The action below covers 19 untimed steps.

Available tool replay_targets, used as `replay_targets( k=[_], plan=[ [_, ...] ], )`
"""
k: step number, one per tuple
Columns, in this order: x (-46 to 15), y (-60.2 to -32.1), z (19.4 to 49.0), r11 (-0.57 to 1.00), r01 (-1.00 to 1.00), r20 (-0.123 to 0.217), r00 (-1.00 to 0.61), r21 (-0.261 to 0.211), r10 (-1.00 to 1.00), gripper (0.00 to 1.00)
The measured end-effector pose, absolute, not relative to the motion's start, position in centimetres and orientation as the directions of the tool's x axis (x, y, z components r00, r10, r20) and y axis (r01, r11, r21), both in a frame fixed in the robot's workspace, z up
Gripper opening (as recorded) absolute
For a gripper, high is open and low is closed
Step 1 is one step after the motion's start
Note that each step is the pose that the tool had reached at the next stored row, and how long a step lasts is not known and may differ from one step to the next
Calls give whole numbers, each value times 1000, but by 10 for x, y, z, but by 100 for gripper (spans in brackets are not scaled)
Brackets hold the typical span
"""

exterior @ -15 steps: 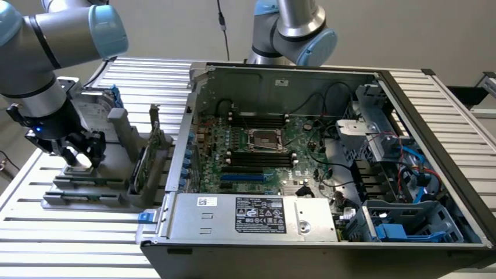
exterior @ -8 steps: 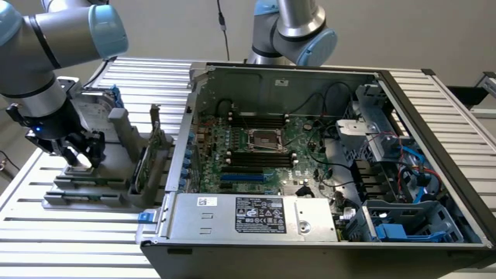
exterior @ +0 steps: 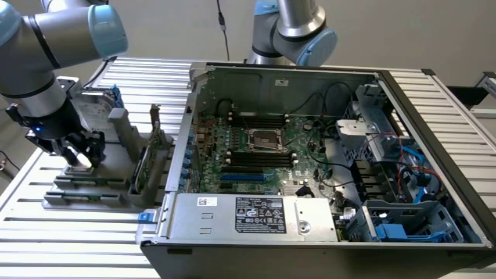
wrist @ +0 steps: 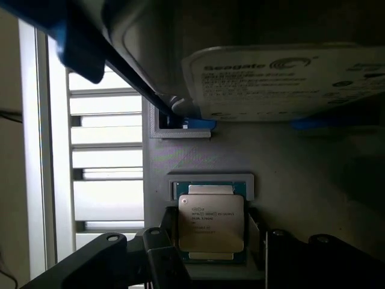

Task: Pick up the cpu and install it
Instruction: 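Pick up the cpu and move it towards the insertion slot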

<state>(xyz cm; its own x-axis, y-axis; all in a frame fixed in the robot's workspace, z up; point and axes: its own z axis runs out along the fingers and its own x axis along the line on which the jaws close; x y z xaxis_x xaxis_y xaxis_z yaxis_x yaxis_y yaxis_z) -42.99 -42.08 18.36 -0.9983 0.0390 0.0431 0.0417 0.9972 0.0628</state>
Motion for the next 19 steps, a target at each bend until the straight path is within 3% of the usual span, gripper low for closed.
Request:
replay_targets(
  k=[9, 19],
  plan=[
    [-431, -421, 193, 996, 42, 44, -998, 75, 39, 55],
    [-431, -420, 236, 996, 42, 44, -998, 77, 38, 55]
  ],
)
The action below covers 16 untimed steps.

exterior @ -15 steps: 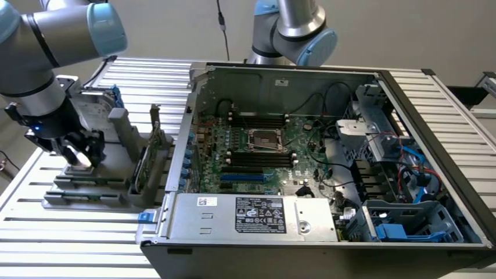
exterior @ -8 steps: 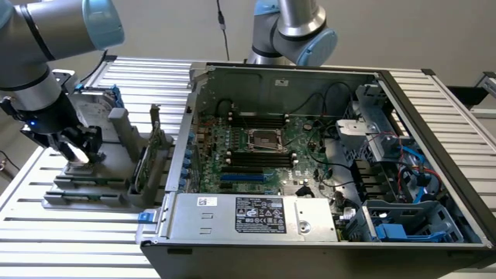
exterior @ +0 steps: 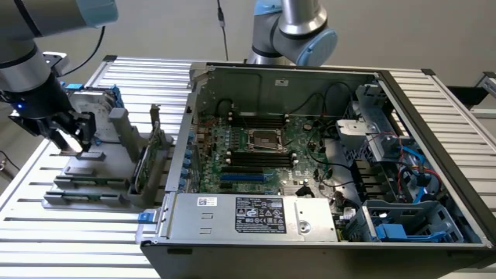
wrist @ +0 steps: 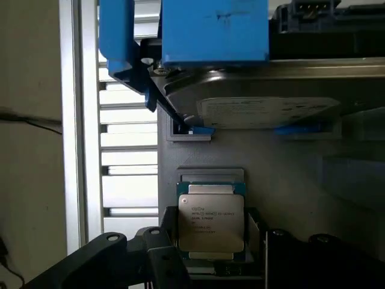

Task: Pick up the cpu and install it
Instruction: 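Pick up the cpu and move it towards the insertion slot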

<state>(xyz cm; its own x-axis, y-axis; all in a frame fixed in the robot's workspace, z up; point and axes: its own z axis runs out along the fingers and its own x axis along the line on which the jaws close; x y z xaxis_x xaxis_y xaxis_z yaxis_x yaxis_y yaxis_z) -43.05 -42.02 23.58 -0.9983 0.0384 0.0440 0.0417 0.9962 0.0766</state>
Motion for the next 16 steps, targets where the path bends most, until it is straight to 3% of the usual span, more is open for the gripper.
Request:
replay_targets(
  k=[16],
  plan=[
    [-399, -417, 308, 996, 42, 44, -998, 77, 38, 55]
  ],
)
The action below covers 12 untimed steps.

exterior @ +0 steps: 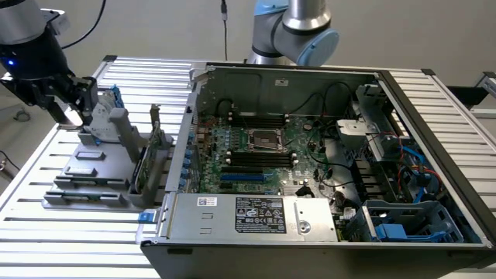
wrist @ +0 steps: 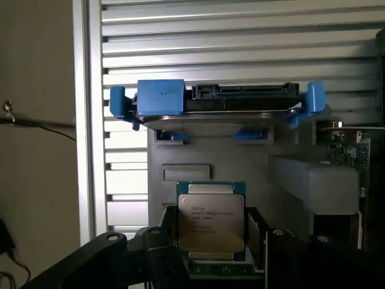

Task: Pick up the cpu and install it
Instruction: 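Pick up the cpu and move it towards the insertion slot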

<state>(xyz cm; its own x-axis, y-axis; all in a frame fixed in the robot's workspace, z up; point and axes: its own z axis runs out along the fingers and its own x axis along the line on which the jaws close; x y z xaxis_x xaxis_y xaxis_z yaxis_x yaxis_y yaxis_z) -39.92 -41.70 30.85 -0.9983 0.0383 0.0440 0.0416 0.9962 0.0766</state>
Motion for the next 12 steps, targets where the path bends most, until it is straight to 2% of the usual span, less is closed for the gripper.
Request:
replay_targets(
  k=[12],
  plan=[
    [-350, -417, 363, 996, 42, 44, -998, 77, 38, 55]
  ],
)
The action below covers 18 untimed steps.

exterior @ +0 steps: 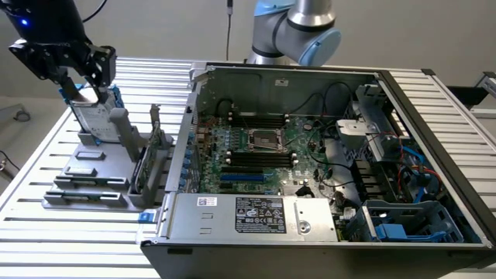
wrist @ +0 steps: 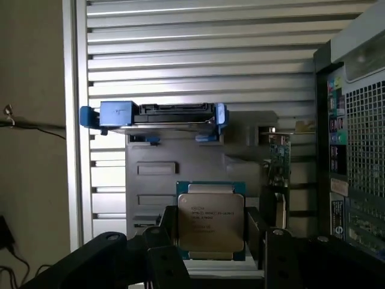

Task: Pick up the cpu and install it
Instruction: 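Pick up the cpu and move it towards the insertion slot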

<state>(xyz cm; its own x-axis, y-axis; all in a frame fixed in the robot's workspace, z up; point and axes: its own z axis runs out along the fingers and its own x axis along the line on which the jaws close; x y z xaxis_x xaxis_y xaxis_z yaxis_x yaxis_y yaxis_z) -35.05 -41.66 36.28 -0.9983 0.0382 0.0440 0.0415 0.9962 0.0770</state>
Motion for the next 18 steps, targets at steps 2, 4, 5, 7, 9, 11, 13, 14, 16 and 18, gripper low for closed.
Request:
replay_targets(
  k=[2, 4, 5, 7, 9, 11, 13, 14, 16, 18],
  plan=[
    [-341, -417, 372, 996, 42, 44, -998, 77, 38, 55],
    [-332, -417, 380, 996, 42, 44, -998, 77, 38, 55],
    [-328, -417, 384, 996, 42, 44, -998, 77, 38, 55],
    [-318, -417, 390, 996, 42, 44, -998, 77, 38, 55],
    [-310, -417, 393, 996, 42, 44, -998, 77, 38, 55],
    [-301, -417, 394, 996, 42, 45, -998, 77, 38, 55],
    [-291, -417, 395, 996, 42, 45, -998, 77, 38, 55],
    [-287, -417, 395, 996, 42, 45, -998, 77, 38, 55],
    [-278, -417, 396, 996, 42, 46, -998, 77, 38, 55],
    [-269, -417, 396, 996, 42, 47, -998, 77, 38, 55]
  ],
)
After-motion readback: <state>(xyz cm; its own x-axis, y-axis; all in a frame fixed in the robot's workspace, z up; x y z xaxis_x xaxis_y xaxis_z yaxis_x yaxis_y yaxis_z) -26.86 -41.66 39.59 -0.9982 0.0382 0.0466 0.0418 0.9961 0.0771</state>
